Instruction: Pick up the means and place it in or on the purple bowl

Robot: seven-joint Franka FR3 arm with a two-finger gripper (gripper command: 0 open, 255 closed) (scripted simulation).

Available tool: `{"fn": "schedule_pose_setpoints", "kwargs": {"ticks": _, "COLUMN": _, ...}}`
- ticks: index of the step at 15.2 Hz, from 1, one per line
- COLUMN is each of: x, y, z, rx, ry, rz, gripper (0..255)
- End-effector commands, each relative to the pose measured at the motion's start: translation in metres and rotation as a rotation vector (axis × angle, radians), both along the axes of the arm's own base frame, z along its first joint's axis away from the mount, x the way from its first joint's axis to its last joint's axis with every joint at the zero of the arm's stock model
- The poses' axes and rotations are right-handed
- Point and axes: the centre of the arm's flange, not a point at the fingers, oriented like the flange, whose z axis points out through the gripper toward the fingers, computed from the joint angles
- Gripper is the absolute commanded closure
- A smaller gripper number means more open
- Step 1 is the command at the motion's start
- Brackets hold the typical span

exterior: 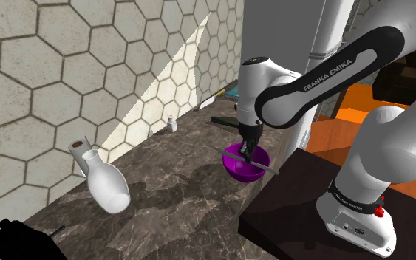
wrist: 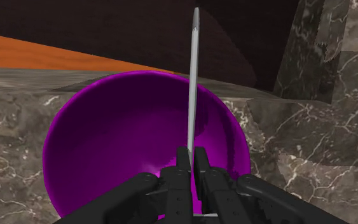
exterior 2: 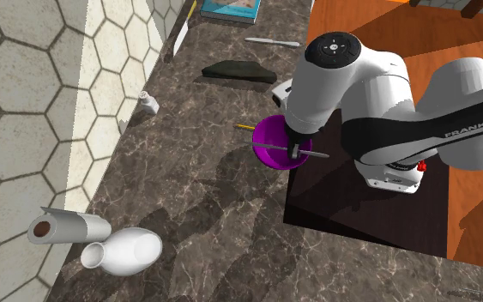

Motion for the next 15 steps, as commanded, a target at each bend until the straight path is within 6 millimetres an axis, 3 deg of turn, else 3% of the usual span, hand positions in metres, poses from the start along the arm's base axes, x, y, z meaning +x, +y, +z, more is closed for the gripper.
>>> {"fn": "schedule_pose_setpoints", "kwargs": {"ticks": 1, "x": 0.000, "y": 0.000, "z": 0.000, "rx": 0.000, "ry": 0.000, "rz": 0.000, "gripper": 255}}
{"fn": "schedule_pose_setpoints", "kwargs": {"ticks": 4, "x": 0.000, "y": 0.000, "z": 0.000, "rx": 0.000, "ry": 0.000, "rz": 0.000, "gripper": 255}}
{"fn": "schedule_pose_setpoints", "kwargs": {"ticks": 5, "x": 0.000, "y": 0.000, "z": 0.000, "rx": 0.000, "ry": 0.000, "rz": 0.000, "gripper": 0}}
{"fn": "schedule_pose_setpoints", "kwargs": {"ticks": 10, "x": 0.000, "y": 0.000, "z": 0.000, "rx": 0.000, "ry": 0.000, "rz": 0.000, "gripper": 0}}
{"fn": "schedule_pose_setpoints", "kwargs": {"ticks": 14, "x": 0.003, "y": 0.000, "z": 0.049, "rx": 0.000, "ry": 0.000, "rz": 0.000, "gripper": 0}}
{"fn": "schedule_pose_setpoints", "kwargs": {"ticks": 15, "x": 0.003, "y": 0.000, "z": 0.049, "rx": 0.000, "ry": 0.000, "rz": 0.000, "gripper": 0}}
